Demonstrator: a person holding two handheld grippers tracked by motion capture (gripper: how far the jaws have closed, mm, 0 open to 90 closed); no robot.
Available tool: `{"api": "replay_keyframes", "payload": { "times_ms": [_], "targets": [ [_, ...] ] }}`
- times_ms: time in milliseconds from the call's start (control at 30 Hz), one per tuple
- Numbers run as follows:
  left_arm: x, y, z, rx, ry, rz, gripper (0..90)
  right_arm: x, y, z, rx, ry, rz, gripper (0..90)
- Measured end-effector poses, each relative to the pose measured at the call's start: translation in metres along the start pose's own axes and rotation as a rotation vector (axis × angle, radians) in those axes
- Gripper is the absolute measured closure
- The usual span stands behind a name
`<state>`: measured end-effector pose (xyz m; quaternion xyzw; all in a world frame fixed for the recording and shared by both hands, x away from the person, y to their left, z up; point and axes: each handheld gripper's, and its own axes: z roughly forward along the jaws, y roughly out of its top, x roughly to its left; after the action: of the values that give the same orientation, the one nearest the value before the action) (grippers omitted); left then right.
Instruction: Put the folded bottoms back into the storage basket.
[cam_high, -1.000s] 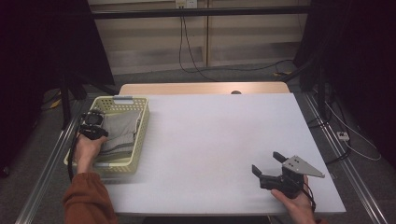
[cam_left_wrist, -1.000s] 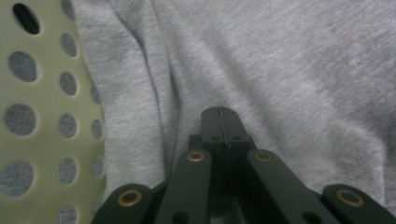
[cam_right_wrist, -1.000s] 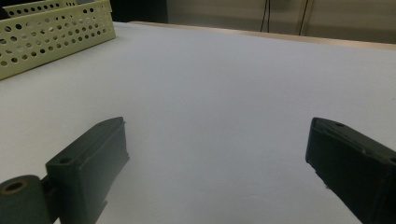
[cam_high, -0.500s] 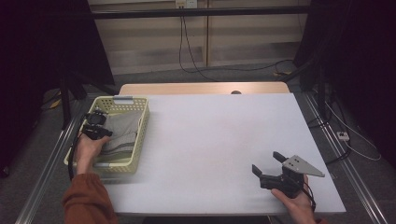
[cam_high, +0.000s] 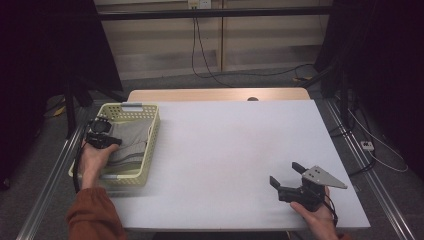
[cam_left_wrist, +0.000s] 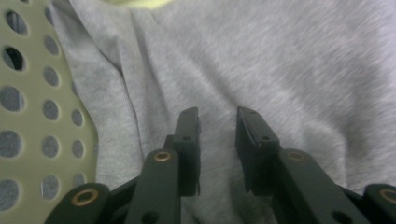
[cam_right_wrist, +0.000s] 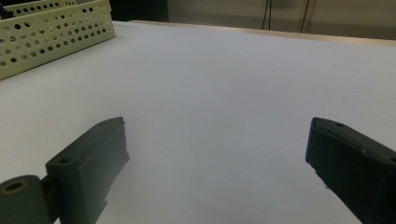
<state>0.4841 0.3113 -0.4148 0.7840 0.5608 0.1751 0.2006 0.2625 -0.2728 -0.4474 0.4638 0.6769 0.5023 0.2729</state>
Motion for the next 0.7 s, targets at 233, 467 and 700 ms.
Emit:
{"api": "replay_keyframes", "payload": {
  "times_ms": [233, 467, 700],
  "targets": [
    [-0.002, 0.001, -0.003, -0.032, 0.009, 0.005, 54.5, -0.001, 0.000, 0.000, -0.001, -0.001, 0.006, 5.3],
    [-0.002, 0.003, -0.006, -0.071, 0.011, 0.007, 38.9, -0.002, -0.001, -0.001, -0.002, -0.004, 0.015, 5.3],
    [-0.003, 0.003, -0.011, -0.109, 0.010, 0.024, 25.2, -0.003, -0.001, 0.000, 0.001, -0.004, 0.010, 5.3]
  ]
}}
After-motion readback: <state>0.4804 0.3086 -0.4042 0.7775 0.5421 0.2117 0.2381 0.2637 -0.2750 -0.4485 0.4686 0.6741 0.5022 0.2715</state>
